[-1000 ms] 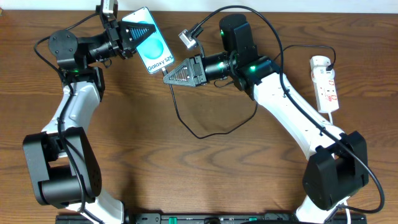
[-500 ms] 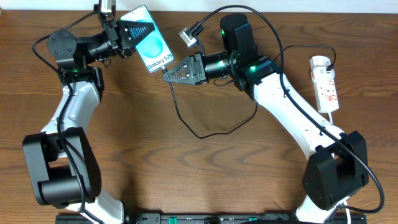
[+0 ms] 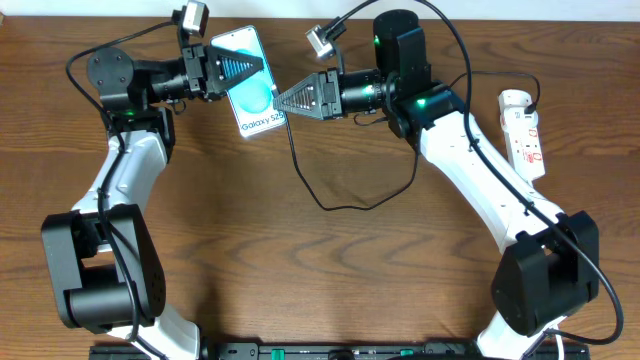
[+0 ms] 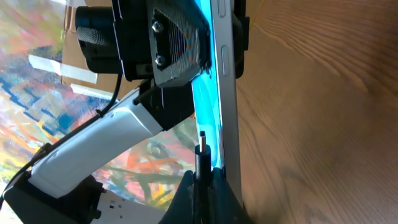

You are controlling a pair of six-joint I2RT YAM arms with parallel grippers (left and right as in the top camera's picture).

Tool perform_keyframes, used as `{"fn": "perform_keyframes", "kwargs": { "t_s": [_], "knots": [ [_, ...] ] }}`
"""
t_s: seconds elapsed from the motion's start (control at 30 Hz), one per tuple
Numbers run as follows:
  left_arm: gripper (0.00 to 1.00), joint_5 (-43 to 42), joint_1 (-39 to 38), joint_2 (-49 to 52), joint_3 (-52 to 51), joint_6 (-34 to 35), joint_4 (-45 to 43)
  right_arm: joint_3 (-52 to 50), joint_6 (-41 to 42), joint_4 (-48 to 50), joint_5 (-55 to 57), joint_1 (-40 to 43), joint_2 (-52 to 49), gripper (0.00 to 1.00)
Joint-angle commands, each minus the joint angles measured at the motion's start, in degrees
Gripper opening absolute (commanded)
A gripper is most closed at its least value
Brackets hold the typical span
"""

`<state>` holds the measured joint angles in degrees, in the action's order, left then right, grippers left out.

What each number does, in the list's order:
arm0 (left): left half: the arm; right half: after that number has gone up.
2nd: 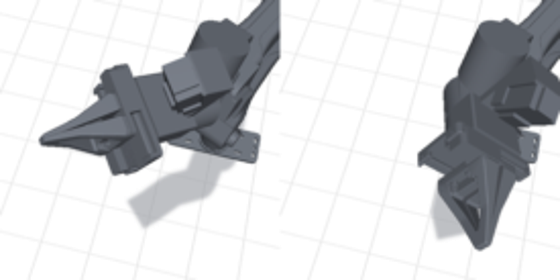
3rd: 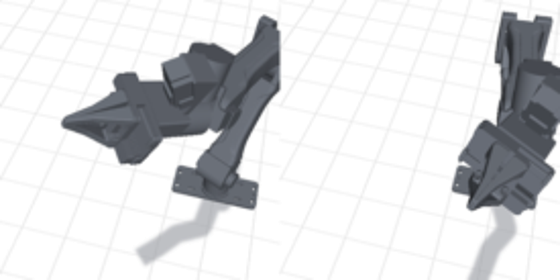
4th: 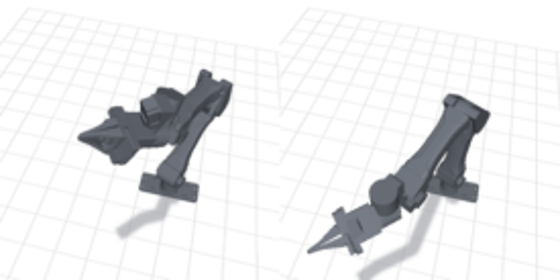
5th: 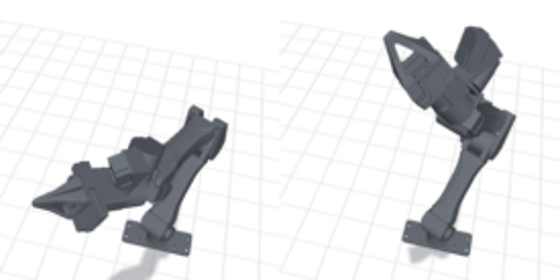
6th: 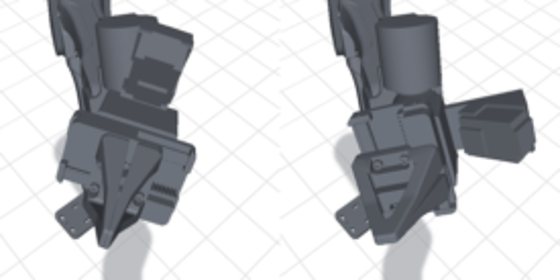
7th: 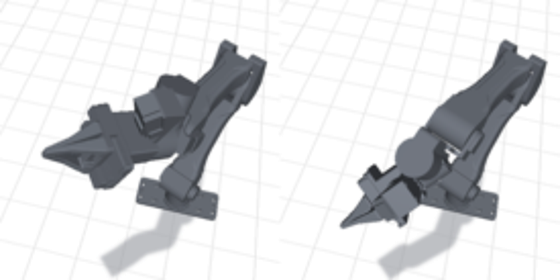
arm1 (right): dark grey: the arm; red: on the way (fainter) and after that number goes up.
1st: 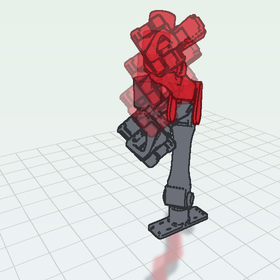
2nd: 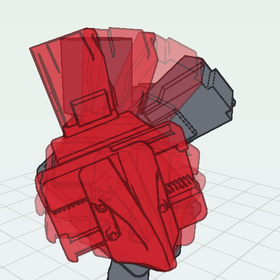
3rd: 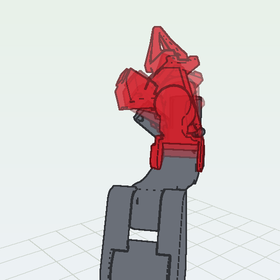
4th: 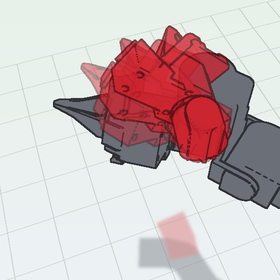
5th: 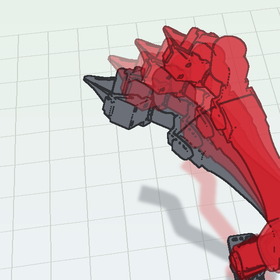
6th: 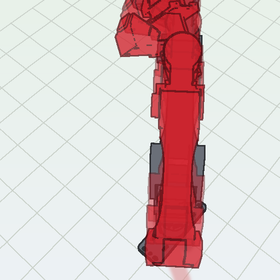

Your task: Plug charger to phone and switch on socket

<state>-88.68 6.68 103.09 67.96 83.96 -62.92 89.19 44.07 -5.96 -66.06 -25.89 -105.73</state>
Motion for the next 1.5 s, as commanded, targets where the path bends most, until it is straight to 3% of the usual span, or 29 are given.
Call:
{"fn": "perform_keyframes", "kwargs": {
  "t_s": [0.0, 0.27, 0.47, 0.73, 1.13, 1.47],
  "knots": [
    [0.07, -1.31, 0.13, -0.24, 0.55, 0.79, -0.59, 0.98, -1.31, -0.55, 0.94, 0.39, 0.72, 0.01],
    [0.07, 0.11, 3.61, -0.24, 0.55, 0.76, -0.59, 0.98, -5.33, -4.81, -1.90, 0.33, 0.72, 0.01],
    [0.08, 1.73, 8.09, -0.24, 0.55, 0.79, 2.45, 0.98, -12.94, -13.55, -2.03, -0.04, 0.72, 0.01],
    [0.07, 2.62, 8.52, -0.24, 0.55, 0.81, 2.84, 0.98, -20.22, -20.65, 1.03, -2.99, 0.72, 0.01],
    [0.07, 4.81, 7.96, -0.24, 0.55, 1.68, 2.84, 0.98, -20.33, -19.89, 0.94, -5.16, 0.72, 0.01],
    [0.07, 7.13, 4.42, -0.24, 0.55, 1.70, 2.82, 0.98, -14.91, -12.22, -0.28, -6.56, 0.72, 0.01]
  ]
}}
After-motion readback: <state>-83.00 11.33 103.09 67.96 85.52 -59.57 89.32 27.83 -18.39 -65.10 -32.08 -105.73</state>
